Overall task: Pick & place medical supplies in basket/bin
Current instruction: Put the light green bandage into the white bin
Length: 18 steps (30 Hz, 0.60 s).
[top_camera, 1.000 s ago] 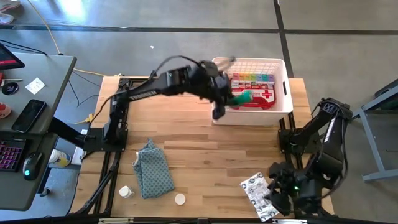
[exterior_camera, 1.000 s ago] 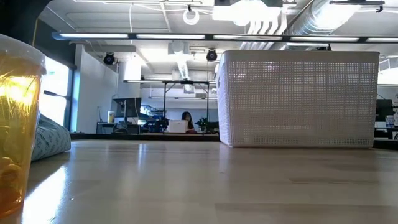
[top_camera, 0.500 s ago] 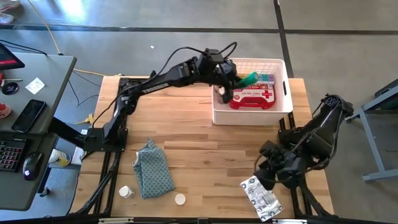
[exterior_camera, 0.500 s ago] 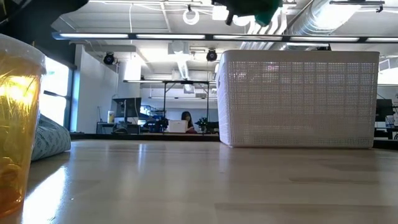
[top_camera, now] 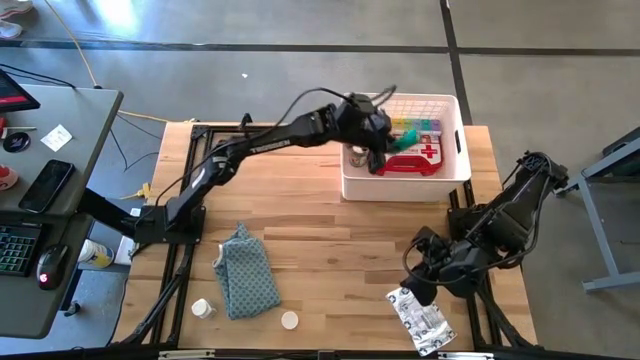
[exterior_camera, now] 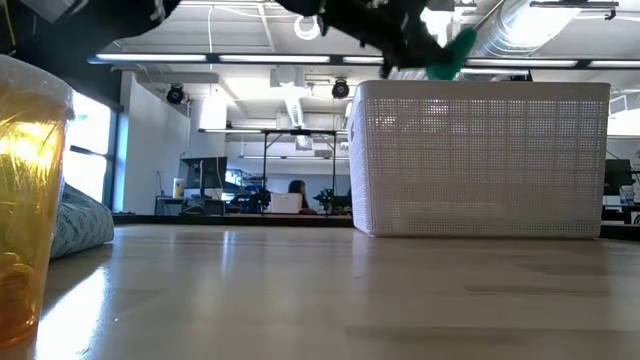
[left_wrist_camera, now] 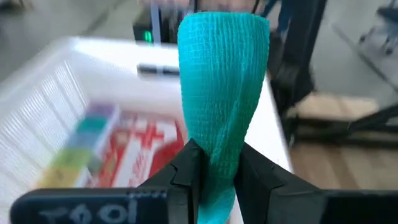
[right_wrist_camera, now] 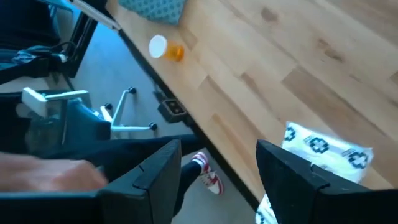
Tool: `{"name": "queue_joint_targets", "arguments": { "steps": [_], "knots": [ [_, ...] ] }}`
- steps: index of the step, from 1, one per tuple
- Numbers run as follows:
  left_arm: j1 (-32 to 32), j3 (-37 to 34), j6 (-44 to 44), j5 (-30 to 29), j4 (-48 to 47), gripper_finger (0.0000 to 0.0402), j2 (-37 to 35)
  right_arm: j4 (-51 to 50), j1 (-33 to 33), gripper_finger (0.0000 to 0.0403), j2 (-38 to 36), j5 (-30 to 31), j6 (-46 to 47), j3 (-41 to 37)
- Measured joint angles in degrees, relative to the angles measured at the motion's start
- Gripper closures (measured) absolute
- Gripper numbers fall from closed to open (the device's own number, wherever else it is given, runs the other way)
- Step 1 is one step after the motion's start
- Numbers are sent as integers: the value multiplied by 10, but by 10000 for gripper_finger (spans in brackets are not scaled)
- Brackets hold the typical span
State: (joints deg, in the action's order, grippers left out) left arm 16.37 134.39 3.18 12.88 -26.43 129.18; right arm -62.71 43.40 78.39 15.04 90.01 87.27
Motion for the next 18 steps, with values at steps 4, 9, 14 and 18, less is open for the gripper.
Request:
{"name": "queue_joint_targets", "arguments": {
  "steps": [4,9,14,18],
  "knots": [
    [-7,1,8,-4,-2,291,14,15,1,204,0,-6,1,0],
    [-12,0,8,-7,-31,269,26,15,1,204,0,-6,1,0],
    [-9,2,9,-13,-41,198,23,15,1,204,0,4,1,0],
    [-10,2,9,-13,-42,142,23,12,0,204,0,12,0,0]
  ]
}}
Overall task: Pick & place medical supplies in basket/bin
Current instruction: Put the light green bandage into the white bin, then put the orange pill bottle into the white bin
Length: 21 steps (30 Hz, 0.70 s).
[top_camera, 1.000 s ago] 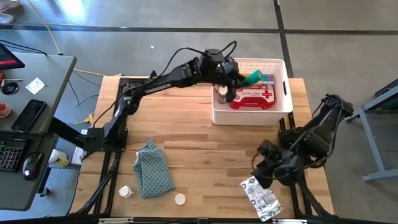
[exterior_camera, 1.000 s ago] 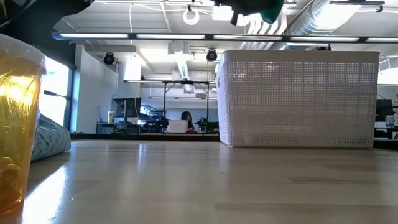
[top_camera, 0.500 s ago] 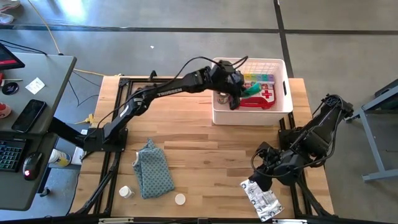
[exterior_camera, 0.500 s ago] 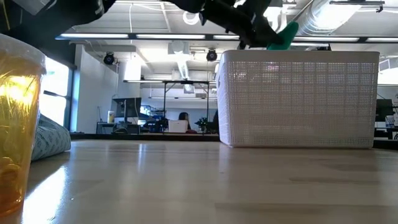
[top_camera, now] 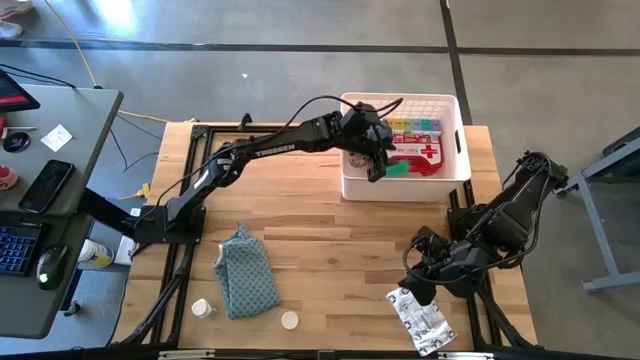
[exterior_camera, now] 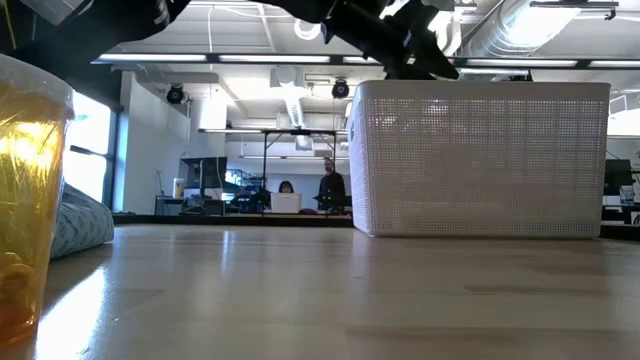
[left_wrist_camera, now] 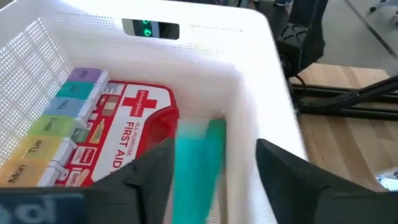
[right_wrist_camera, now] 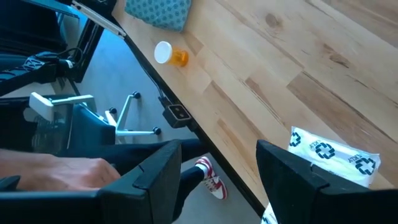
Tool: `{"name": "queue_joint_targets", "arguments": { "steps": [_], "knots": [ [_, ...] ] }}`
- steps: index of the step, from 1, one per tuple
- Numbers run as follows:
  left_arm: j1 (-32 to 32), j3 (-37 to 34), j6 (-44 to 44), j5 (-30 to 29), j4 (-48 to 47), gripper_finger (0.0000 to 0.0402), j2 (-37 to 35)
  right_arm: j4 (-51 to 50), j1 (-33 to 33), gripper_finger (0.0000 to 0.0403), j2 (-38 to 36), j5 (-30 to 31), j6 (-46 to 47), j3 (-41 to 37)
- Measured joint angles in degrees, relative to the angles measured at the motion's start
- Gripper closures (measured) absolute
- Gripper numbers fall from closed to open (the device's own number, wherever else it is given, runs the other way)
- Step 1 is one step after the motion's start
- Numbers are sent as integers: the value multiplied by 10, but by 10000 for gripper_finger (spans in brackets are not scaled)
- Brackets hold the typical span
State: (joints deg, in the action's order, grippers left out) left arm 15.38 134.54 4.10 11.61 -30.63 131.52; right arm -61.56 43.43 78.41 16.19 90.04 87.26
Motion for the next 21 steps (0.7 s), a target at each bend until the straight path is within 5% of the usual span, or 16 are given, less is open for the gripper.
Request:
{"name": "queue_joint_targets", "arguments": {
  "steps": [8,21],
  "knots": [
    [-1,0,0,11,-40,110,0,-15,-13,204,0,3,0,0],
    [-5,5,0,3,-116,163,-118,-44,-31,204,0,22,-27,0]
  ]
}}
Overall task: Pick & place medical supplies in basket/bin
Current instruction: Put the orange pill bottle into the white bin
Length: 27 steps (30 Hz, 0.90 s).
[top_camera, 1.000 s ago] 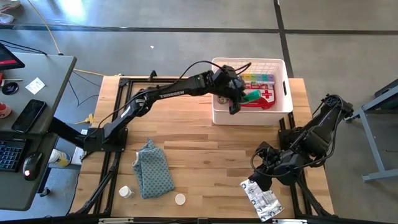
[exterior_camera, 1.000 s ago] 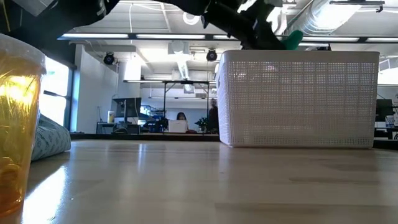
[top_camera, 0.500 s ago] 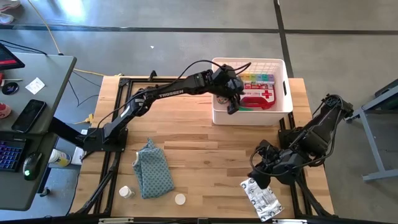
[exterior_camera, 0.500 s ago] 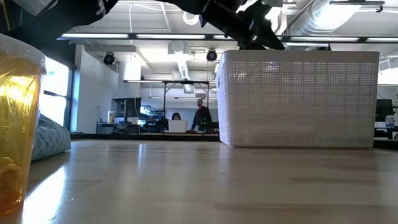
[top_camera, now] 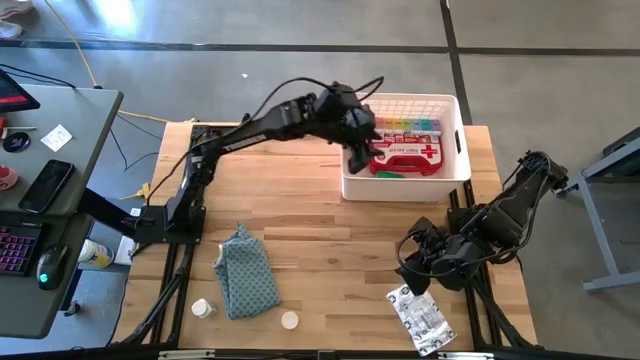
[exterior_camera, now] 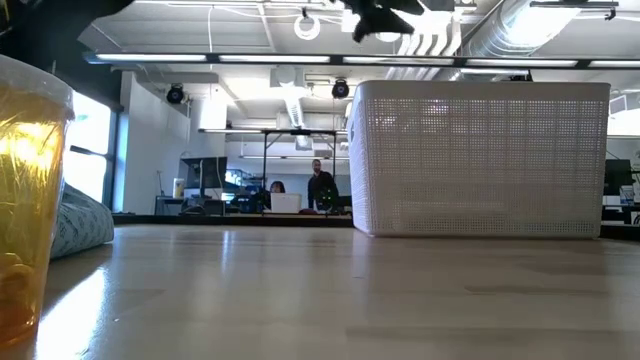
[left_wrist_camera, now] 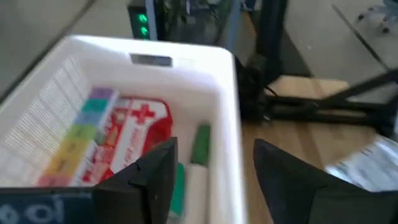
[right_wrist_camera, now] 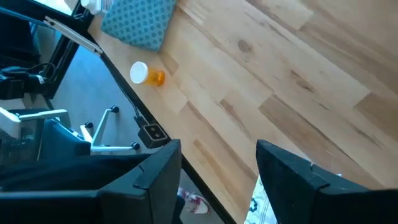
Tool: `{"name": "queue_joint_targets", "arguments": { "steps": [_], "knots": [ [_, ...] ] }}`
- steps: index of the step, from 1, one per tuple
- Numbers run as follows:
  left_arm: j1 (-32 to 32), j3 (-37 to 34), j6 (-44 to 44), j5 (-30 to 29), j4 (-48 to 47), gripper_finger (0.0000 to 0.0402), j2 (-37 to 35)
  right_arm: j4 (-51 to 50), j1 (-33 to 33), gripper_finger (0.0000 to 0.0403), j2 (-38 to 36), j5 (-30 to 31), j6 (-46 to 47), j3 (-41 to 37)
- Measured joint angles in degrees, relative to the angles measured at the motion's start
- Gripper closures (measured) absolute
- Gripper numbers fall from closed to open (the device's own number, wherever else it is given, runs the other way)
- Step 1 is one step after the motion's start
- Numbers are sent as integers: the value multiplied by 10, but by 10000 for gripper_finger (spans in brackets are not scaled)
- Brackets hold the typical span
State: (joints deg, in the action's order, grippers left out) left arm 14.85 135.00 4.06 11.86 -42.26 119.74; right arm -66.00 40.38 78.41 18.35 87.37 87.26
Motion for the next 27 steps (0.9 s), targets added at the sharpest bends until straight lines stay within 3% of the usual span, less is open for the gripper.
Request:
{"name": "queue_joint_targets", "arguments": {
  "steps": [4,13,17,22,27],
  "knots": [
    [-12,0,-9,-10,-92,180,-32,-1,4,204,0,15,-13,0],
    [-66,0,-60,-32,-377,220,-78,-1,7,204,0,84,-137,0],
    [-113,0,-66,-80,-455,243,-87,18,6,204,2,115,-140,0],
    [-174,-2,-149,-112,-477,267,-88,70,12,204,27,135,-159,0],
    [-264,-1,-250,-126,-478,291,-116,180,11,204,72,163,-262,0]
  ]
}}
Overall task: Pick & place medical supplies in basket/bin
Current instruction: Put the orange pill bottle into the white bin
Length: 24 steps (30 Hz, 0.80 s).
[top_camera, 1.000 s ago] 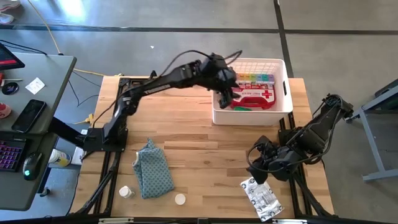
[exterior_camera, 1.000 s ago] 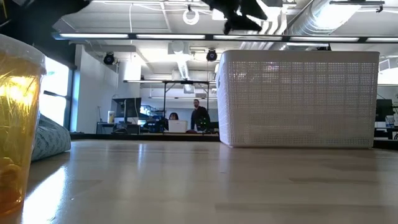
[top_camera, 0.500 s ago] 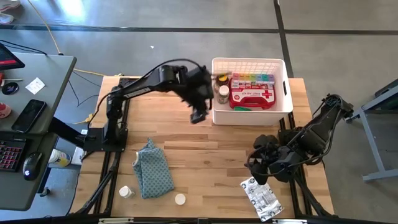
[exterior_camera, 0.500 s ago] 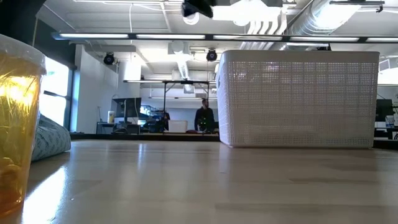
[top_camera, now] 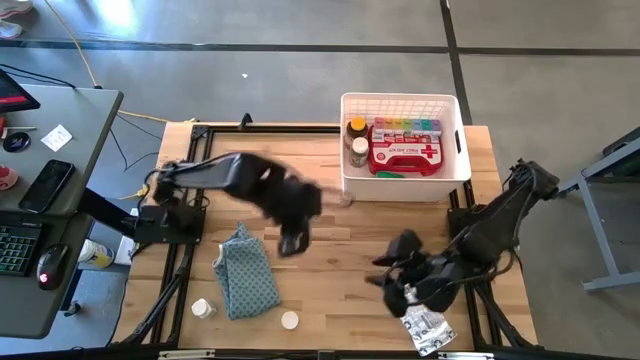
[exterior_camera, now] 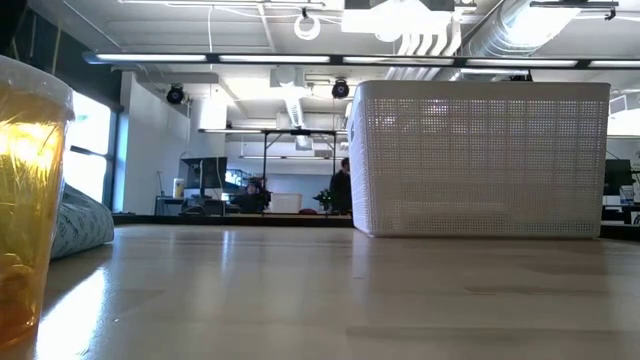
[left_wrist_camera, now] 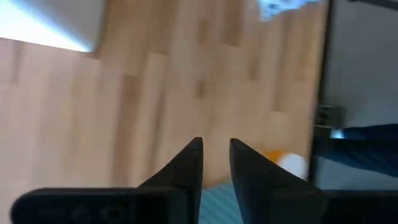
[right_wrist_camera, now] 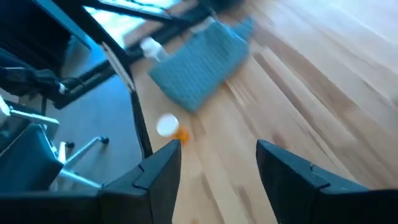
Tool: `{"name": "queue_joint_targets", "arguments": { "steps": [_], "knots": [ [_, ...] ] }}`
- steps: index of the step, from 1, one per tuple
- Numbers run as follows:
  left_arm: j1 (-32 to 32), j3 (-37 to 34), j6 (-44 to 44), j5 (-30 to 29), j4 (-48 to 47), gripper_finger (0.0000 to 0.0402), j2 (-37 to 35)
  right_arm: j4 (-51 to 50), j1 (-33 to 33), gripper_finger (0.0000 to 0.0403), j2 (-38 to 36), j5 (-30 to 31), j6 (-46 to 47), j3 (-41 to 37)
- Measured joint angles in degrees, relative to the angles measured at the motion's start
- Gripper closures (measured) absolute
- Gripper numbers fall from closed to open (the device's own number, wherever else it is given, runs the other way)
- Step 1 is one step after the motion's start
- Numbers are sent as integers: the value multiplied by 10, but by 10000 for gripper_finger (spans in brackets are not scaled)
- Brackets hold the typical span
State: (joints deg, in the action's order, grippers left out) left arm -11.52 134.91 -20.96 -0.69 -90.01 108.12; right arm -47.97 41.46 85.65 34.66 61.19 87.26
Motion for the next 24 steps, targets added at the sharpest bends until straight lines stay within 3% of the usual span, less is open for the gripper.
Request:
{"name": "queue_joint_targets", "arguments": {
  "steps": [6,14,19,24],
  "knots": [
    [-111,0,-110,-33,-1,327,-42,186,-18,204,59,4,-79,0],
    [-192,0,-213,-54,0,366,-72,426,-63,204,111,-73,-231,0],
    [-251,0,-275,-69,0,366,-79,459,-98,204,112,-117,-285,3],
    [-320,0,-309,-111,0,353,-86,417,-120,204,126,-162,-360,79]
  ]
}}
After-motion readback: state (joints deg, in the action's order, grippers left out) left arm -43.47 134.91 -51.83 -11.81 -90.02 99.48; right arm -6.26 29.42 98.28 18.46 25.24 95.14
